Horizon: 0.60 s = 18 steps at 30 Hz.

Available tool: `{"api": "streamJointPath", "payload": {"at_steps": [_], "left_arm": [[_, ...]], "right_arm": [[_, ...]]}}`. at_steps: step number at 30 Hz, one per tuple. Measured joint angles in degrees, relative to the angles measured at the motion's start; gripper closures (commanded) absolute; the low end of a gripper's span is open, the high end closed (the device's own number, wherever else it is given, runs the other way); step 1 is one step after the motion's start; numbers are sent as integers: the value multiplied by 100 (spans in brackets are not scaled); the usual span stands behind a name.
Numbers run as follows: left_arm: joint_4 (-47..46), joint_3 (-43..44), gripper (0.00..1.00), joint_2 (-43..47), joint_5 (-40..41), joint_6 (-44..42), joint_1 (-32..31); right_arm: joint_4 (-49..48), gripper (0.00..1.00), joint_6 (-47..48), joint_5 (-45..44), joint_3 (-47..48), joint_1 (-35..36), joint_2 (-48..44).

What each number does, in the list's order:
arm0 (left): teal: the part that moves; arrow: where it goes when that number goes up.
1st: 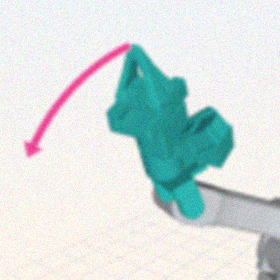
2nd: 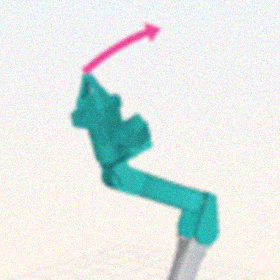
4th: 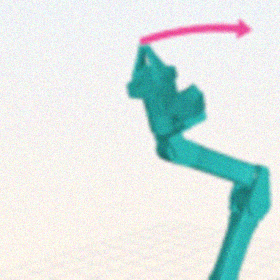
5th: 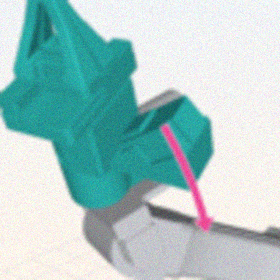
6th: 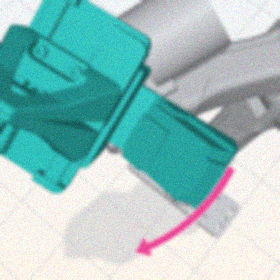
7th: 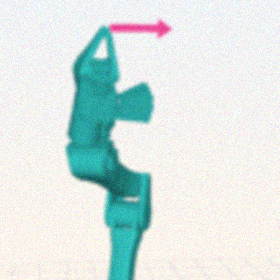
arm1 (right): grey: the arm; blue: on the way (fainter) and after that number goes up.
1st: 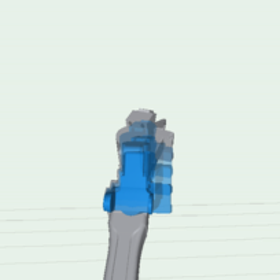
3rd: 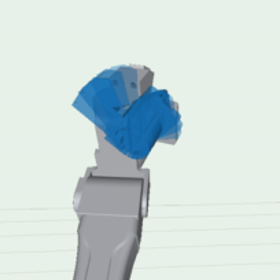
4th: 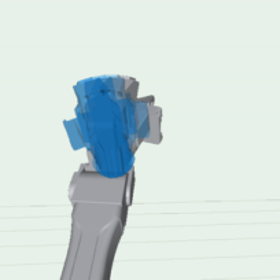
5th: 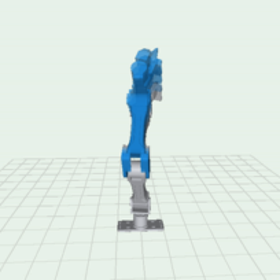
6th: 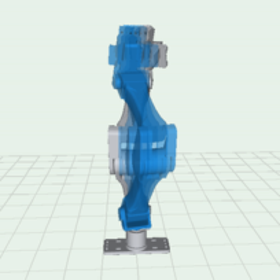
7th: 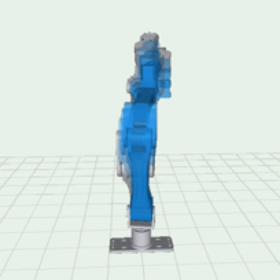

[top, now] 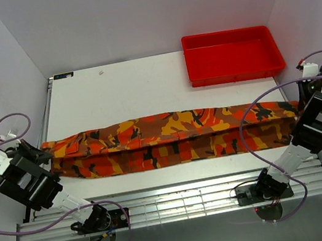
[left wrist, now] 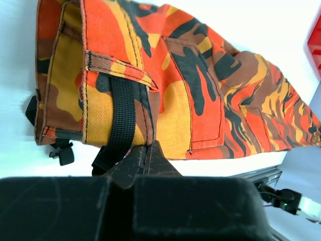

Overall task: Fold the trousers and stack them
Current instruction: Fold the trousers

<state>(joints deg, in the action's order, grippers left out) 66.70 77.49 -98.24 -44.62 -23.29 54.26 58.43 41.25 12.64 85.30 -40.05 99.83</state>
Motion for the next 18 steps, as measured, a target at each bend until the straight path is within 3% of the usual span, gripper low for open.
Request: {"api": "streamJointPath", "payload": {"at_steps": [11, 18], "left_arm": [[-308, -1045, 100, -170, 708, -634, 647], [-566, -1185, 100, -413, 940, -721, 680]], "right_arm": [[-1119, 92, 531, -603, -2170, -382, -151], [-1231, 92, 570, -686, -2238, -402, -79]]}}
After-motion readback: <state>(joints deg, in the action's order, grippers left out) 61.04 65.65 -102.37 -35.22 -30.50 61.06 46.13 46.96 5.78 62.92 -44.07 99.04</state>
